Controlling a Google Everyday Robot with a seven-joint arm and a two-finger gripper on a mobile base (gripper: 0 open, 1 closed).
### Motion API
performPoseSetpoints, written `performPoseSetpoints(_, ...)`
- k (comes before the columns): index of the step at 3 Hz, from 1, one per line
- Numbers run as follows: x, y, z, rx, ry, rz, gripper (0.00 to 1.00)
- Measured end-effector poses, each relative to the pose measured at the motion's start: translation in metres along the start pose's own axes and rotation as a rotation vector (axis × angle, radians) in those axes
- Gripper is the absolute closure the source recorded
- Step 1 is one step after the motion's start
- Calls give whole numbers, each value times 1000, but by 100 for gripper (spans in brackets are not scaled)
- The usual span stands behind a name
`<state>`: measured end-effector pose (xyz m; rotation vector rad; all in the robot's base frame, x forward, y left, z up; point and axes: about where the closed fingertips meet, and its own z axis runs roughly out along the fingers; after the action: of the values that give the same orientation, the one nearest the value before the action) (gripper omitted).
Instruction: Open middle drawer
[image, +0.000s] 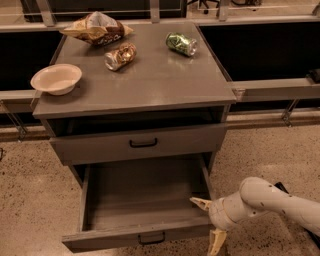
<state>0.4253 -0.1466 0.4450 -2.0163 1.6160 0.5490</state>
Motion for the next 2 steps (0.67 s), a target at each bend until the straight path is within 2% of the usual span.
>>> performPoseSetpoints(1,8,0,5,-22,10,25,0)
performPoseSetpoints(2,14,10,17,-85,28,46,17)
